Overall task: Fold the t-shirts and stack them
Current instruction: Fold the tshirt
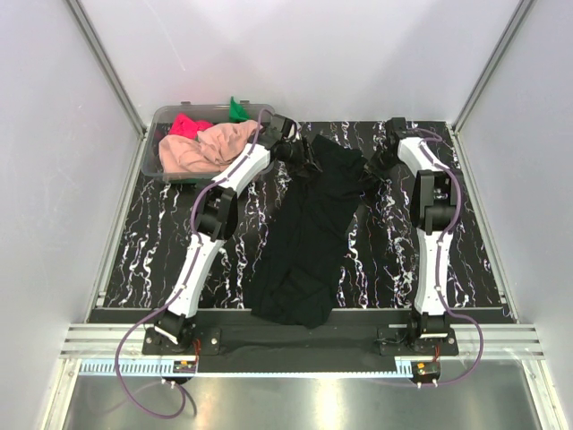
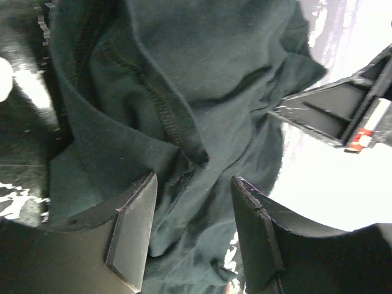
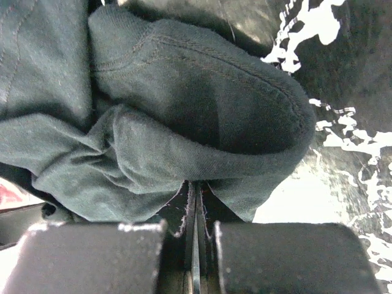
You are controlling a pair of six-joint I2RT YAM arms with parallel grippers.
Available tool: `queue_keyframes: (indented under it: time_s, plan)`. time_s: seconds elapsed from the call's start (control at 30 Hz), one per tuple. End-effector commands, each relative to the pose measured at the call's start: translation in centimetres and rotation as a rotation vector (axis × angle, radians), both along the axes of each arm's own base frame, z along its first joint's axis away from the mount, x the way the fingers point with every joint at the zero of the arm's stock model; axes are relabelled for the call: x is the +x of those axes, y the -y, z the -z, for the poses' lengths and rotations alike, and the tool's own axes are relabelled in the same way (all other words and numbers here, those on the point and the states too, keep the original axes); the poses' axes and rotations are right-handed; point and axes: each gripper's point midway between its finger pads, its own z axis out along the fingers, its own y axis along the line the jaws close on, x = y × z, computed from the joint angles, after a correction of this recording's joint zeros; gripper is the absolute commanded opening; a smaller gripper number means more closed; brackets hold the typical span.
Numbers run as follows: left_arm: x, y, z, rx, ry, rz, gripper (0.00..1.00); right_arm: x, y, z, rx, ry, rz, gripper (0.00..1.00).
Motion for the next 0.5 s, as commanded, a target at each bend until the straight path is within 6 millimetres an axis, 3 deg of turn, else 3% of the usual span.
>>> queue_keyframes:
  time_s: [0.0, 0.1, 0.13, 0.2, 0.23, 0.3, 0.33, 0.37, 0.4, 0.43, 0.47]
  plan:
    - [0.3, -0.7, 1.2, 0.053, 0.014, -0.011, 0.56, 0.3, 0.8, 1.9, -0.062, -0.039, 0.019, 0.0]
    - [0.2, -0.8, 1.5, 0.062, 0.013, -0.003, 0.55, 1.2, 1.0, 2.3, -0.075, -0.035, 0.019, 0.0]
    - [0.2, -0.8, 1.2, 0.062, 0.02, 0.0, 0.55, 2.2, 0.9, 1.5, -0.073, -0.006, 0.017, 0.0]
    - [0.1, -0.9, 1.1, 0.068, 0.026, 0.004, 0.55, 2.2, 0.8, 2.5, -0.067, -0.039, 0.009, 0.0]
    - [0.2, -1.1, 1.1, 0.073, 0.031, 0.008, 0.55, 3.4, 0.7, 1.3, -0.066, -0.001, 0.008, 0.0]
    - [0.2, -1.2, 0.3, 0.072, 0.043, 0.011, 0.55, 3.5, 0.5, 2.0, -0.066, -0.023, -0.001, 0.0]
    - [0.1, -1.3, 0.2, 0.071, 0.043, 0.012, 0.55, 4.9, 0.4, 0.4, -0.063, 0.03, -0.003, 0.0]
    - [0.1, -1.3, -0.3, 0.07, 0.052, 0.015, 0.55, 4.8, 0.4, 1.2, -0.062, 0.007, -0.002, 0.0]
    - [0.2, -1.4, -0.7, 0.067, 0.06, 0.016, 0.55, 5.2, 0.4, 1.0, -0.06, 0.016, -0.002, 0.0]
    - [0.1, -1.5, -0.8, 0.068, 0.058, 0.017, 0.55, 6.4, 0.2, -0.4, -0.049, 0.068, -0.004, 0.0]
    - [0.0, -1.6, -1.1, 0.063, 0.06, 0.02, 0.55, 6.3, 0.0, 0.2, -0.041, 0.055, -0.003, 0.0]
